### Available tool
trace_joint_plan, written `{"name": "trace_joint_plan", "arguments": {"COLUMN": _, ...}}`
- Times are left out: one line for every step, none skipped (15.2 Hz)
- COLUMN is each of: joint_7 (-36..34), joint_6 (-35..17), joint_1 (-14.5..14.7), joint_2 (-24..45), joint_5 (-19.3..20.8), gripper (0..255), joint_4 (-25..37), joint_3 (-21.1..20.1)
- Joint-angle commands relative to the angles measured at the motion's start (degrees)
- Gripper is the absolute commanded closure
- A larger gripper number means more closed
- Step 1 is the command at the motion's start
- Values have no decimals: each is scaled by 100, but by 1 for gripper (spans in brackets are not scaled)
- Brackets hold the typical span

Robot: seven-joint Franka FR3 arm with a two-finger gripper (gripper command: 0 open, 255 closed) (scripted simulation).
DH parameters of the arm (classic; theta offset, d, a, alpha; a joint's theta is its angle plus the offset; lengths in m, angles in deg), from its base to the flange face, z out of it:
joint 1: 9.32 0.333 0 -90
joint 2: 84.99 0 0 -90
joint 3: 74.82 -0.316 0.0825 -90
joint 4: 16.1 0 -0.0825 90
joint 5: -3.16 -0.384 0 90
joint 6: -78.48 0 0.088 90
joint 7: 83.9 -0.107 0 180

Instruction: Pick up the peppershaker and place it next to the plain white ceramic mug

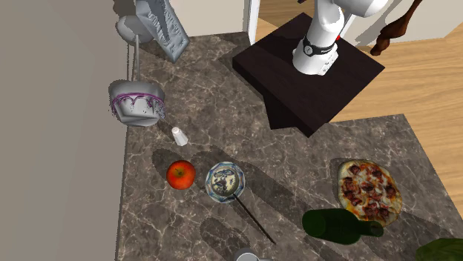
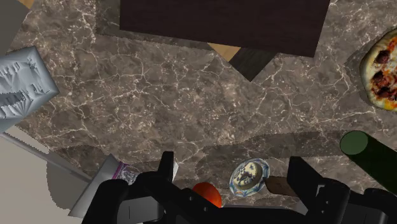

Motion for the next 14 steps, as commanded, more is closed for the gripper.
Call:
{"name": "trace_joint_plan", "arguments": {"joint_7": 0, "joint_6": 0, "joint_1": 0, "joint_2": 0, "joint_5": 0, "gripper": 0, "joint_4": 0, "joint_3": 0}}
{"name": "trace_joint_plan", "arguments": {"joint_7": 7, "joint_6": -187, "joint_1": -14, "joint_2": 128, "joint_5": 17, "gripper": 0, "joint_4": -67, "joint_3": 11}}
{"name": "trace_joint_plan", "arguments": {"joint_7": 13, "joint_6": -373, "joint_1": -27, "joint_2": 263, "joint_5": 34, "gripper": 0, "joint_4": -127, "joint_3": 22}}
{"name": "trace_joint_plan", "arguments": {"joint_7": 18, "joint_6": -559, "joint_1": -42, "joint_2": 405, "joint_5": 51, "gripper": 0, "joint_4": -179, "joint_3": 33}}
{"name": "trace_joint_plan", "arguments": {"joint_7": 23, "joint_6": -744, "joint_1": -56, "joint_2": 554, "joint_5": 69, "gripper": 0, "joint_4": -223, "joint_3": 44}}
{"name": "trace_joint_plan", "arguments": {"joint_7": 27, "joint_6": -927, "joint_1": -72, "joint_2": 709, "joint_5": 86, "gripper": 0, "joint_4": -260, "joint_3": 54}}
{"name": "trace_joint_plan", "arguments": {"joint_7": 30, "joint_6": -1109, "joint_1": -87, "joint_2": 871, "joint_5": 104, "gripper": 0, "joint_4": -288, "joint_3": 64}}
{"name": "trace_joint_plan", "arguments": {"joint_7": 32, "joint_6": -1289, "joint_1": -102, "joint_2": 1039, "joint_5": 123, "gripper": 0, "joint_4": -309, "joint_3": 74}}
{"name": "trace_joint_plan", "arguments": {"joint_7": 34, "joint_6": -1467, "joint_1": -119, "joint_2": 1213, "joint_5": 141, "gripper": 0, "joint_4": -321, "joint_3": 83}}
{"name": "trace_joint_plan", "arguments": {"joint_7": 36, "joint_6": -1643, "joint_1": -135, "joint_2": 1393, "joint_5": 160, "gripper": 0, "joint_4": -325, "joint_3": 92}}
{"name": "trace_joint_plan", "arguments": {"joint_7": 36, "joint_6": -1815, "joint_1": -151, "joint_2": 1577, "joint_5": 179, "gripper": 0, "joint_4": -322, "joint_3": 101}}
{"name": "trace_joint_plan", "arguments": {"joint_7": 36, "joint_6": -1984, "joint_1": -167, "joint_2": 1767, "joint_5": 199, "gripper": 0, "joint_4": -310, "joint_3": 111}}
{"name": "trace_joint_plan", "arguments": {"joint_7": 35, "joint_6": -2150, "joint_1": -183, "joint_2": 1960, "joint_5": 219, "gripper": 0, "joint_4": -290, "joint_3": 119}}
{"name": "trace_joint_plan", "arguments": {"joint_7": 34, "joint_6": -2312, "joint_1": -200, "joint_2": 2158, "joint_5": 239, "gripper": 0, "joint_4": -262, "joint_3": 127}}
